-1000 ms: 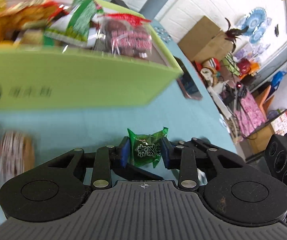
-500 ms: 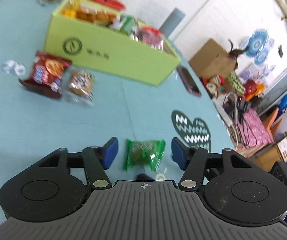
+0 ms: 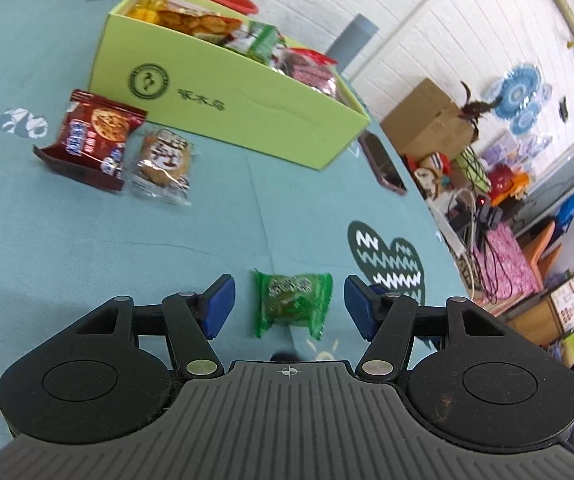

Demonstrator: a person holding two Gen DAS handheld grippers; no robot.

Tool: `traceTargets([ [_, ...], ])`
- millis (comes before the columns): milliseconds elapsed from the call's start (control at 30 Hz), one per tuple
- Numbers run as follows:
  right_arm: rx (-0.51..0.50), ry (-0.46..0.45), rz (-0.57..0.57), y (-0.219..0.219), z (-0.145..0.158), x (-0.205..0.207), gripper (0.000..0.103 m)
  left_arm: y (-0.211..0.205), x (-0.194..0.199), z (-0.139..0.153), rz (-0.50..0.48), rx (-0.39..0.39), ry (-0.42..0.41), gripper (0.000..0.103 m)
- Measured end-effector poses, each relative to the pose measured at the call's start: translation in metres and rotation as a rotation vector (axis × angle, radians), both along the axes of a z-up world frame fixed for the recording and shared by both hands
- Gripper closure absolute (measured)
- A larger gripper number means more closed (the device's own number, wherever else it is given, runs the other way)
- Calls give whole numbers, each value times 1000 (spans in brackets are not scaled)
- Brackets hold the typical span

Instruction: Organize snacks

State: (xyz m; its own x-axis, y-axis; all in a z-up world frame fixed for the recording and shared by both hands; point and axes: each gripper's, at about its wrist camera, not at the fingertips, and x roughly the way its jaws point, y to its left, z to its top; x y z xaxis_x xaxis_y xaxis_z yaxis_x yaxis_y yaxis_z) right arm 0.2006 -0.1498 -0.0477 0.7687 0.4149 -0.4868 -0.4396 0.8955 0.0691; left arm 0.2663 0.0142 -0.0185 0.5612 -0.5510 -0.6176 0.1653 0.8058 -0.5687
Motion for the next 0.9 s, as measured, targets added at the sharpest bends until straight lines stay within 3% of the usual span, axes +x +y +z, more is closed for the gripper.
traceTargets([
  [133, 12, 80, 26, 4, -14, 20, 14, 16, 0, 2, 49, -4, -8, 57],
  [300, 102, 137, 50, -14, -27, 23, 11, 31, -17, -2, 119, -71, -12, 49],
  [433, 85, 152, 60, -23, -25, 18, 11, 29, -31, -3, 118, -49, -30, 47],
  [600, 103, 127, -4, -39, -16, 2, 10, 26, -30, -6, 81, -51, -28, 45],
  [733, 114, 121, -86, -40, -18, -4, 10, 26, -12, -14, 31, -62, 11, 46],
  [900, 74, 130, -102, -31, -19, 1, 10, 17, 14, -17, -27, -84, 32, 46],
])
